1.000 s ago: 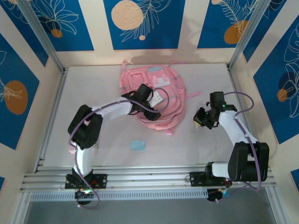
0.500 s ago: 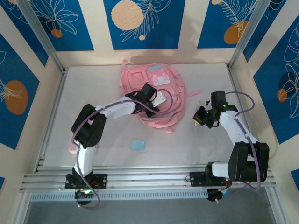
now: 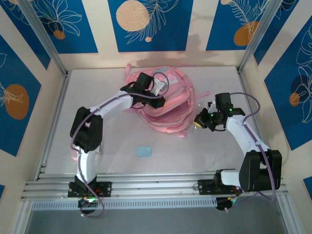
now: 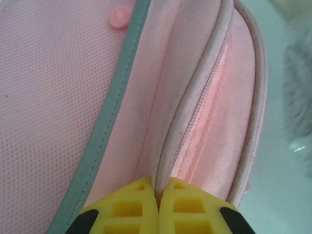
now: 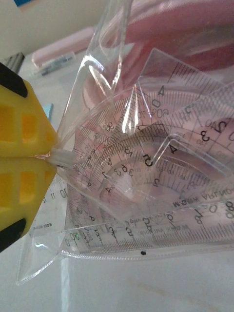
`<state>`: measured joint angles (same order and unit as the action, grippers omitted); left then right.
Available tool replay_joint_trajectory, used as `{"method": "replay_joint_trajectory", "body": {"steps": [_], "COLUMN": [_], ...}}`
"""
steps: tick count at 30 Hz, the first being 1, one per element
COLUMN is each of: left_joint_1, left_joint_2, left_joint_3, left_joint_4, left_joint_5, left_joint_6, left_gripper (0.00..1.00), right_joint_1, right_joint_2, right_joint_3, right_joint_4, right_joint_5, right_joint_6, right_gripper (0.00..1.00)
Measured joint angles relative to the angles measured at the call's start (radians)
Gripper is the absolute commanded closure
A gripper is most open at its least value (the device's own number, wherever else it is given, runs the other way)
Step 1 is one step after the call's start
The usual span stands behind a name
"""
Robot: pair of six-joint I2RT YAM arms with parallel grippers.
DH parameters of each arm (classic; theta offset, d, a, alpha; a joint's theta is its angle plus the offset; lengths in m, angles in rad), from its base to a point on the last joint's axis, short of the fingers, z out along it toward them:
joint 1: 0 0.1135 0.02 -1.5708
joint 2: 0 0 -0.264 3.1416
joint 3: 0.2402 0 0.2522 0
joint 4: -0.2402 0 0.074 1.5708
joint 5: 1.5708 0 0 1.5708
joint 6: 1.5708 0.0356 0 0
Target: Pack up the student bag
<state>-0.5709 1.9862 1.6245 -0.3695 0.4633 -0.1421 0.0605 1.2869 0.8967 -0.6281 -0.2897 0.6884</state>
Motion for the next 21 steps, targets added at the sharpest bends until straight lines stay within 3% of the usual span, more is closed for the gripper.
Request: {"method": "replay_joint_trajectory", "body": {"steps": [9,21], "left_joint_1": [0.066,0.084], "left_joint_2": [-0.001,-0.016], "left_joint_3": [-0.014,-0.069], "left_joint_4": [0.199,0.418], "left_joint_5": [0.158,0.211], "left_joint_6": [-0.277,-0.52], "left_gripper": [1.0,1.0], "right_joint_1": [0.147,0.187], "right_joint_2": [0.117,0.423], "right_joint_3": [0.125,0.167], "right_joint_4": [0.198,0.651], "right_joint_5": [-0.044,-0.066], "right_joint_6": [0.168,0.426], "right_gripper": [1.0,1.0]}}
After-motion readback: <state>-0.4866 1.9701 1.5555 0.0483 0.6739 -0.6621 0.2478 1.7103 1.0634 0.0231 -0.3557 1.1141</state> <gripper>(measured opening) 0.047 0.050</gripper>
